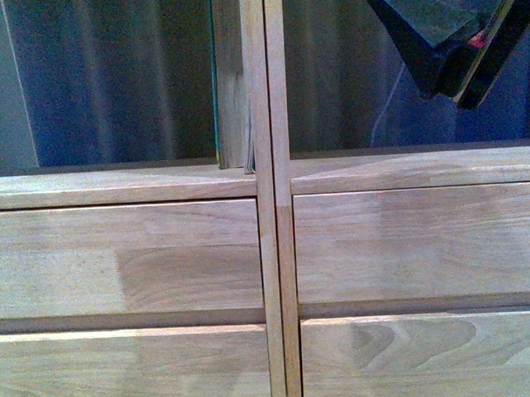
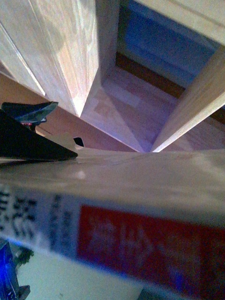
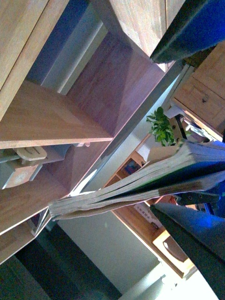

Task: Organize books on shelf

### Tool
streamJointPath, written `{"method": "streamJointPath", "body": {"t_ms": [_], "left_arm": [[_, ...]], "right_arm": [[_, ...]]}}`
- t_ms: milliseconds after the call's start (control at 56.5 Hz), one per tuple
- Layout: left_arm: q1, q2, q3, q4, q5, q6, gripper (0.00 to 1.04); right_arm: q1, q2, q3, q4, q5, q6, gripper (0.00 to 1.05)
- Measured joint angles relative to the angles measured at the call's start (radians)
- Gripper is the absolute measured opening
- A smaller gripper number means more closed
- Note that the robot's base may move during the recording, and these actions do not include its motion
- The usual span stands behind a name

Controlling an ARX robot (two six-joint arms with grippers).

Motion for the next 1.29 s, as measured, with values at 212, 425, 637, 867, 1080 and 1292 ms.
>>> {"method": "streamJointPath", "body": {"t_ms": [212,425,637,867,1080,1292], "left_arm": [[0.109,-0.019,-0.021,-0.319,-0.080,0.286,0.07],[0.159,0.019,-0.035,-0.402,-0.260,0.660,0.07],[0.156,0.095,0.019,-0.395,-0.397,0.927,0.07],[0.157,0.201,0.152,-0.471,-0.475,1.181,0.07],[0.138,0.299,0.242,-0.502,-0.538,1.294,0.07],[0.112,0.377,0.326,-0.520,-0.573,1.354,0.07]], "right_arm": [[-0.238,-0.028,0.029,-0.086,-0.095,-0.041,0.98],[-0.492,-0.106,0.108,-0.438,0.035,-0.396,0.98],[-0.488,-0.154,0.137,-0.624,0.055,-0.744,0.98],[-0.425,-0.222,0.116,-0.687,0.134,-1.164,0.98],[-0.268,-0.313,0.057,-0.676,0.172,-1.646,0.98],[-0.163,-0.353,0.019,-0.682,0.197,-1.847,0.98]]}}
